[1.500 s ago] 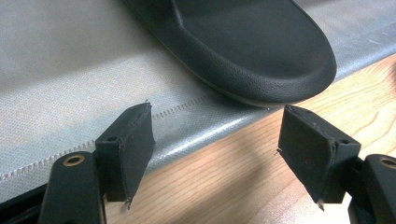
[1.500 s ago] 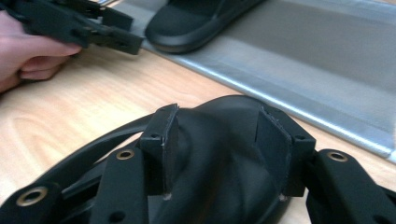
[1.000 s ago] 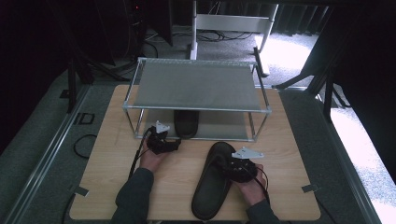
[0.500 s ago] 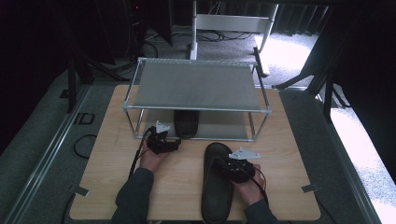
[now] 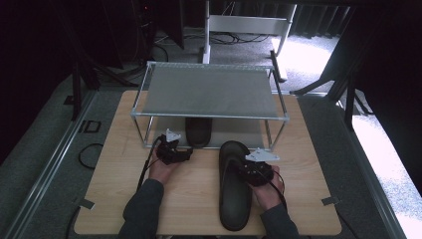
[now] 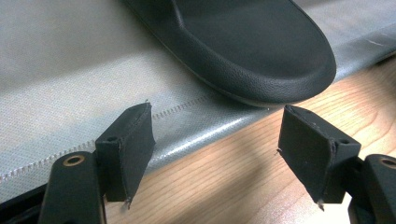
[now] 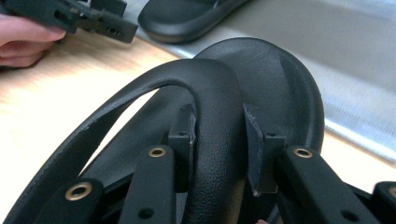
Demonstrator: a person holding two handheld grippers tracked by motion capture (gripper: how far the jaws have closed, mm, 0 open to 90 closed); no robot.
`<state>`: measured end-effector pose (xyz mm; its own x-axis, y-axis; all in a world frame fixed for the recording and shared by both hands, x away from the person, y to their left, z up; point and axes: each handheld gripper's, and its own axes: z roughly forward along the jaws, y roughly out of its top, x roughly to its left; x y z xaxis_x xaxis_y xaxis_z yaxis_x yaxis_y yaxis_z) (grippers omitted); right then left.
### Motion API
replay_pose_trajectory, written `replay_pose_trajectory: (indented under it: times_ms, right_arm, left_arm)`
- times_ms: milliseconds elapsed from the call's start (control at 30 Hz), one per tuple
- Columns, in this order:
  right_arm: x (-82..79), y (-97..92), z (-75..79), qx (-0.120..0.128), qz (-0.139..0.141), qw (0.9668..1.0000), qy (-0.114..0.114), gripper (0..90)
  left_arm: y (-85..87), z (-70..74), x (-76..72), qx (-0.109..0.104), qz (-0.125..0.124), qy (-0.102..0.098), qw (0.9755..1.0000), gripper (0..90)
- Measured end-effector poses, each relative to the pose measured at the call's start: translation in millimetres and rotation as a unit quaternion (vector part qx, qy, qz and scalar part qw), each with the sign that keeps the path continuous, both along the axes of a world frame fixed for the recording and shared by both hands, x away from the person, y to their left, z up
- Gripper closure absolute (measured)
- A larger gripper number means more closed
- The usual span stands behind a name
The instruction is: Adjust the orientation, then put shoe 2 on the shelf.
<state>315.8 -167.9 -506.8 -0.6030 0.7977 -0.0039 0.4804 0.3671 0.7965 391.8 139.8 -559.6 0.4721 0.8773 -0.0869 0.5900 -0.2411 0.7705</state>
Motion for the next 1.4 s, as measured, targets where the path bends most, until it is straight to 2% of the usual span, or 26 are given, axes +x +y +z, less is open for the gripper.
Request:
replay_pose_trajectory:
  times_ms: [367, 533, 700, 867, 1200, 1400]
  right_arm:
    - [33.8, 8.7, 6.8, -0.012, 0.000, 0.9997, -0.021, 67.5]
    - [48.5, 11.0, 10.2, -0.010, -0.004, 0.9993, -0.035, 67.6]
    - [63.2, 13.9, 8.0, -0.005, -0.014, 0.9989, -0.044, 67.7]
    - [77.6, 17.1, 5.3, -0.011, -0.016, 0.9987, -0.046, 67.7]
    - [96.6, 22.1, 0.8, -0.023, -0.016, 0.9984, -0.049, 68.1]
    - [100.4, 24.5, -0.5, -0.028, -0.012, 0.9979, -0.057, 68.4]
  left_arm:
    - [0.4, 0.0, -0.1, -0.002, 0.000, 0.000, 1.0000, 27.4]
    - [0.3, 0.0, -0.1, -0.001, 0.000, 0.000, 1.0000, 27.3]
    - [0.4, 0.0, -0.3, -0.003, 0.001, 0.000, 1.0000, 27.4]
    - [1.6, 0.0, 0.0, -0.009, 0.001, 0.002, 1.0000, 27.4]
    - [2.4, -0.1, 0.2, -0.013, 0.001, 0.003, 0.9999, 27.4]
    - [2.4, 0.0, 0.1, -0.012, 0.001, 0.002, 0.9999, 27.5]
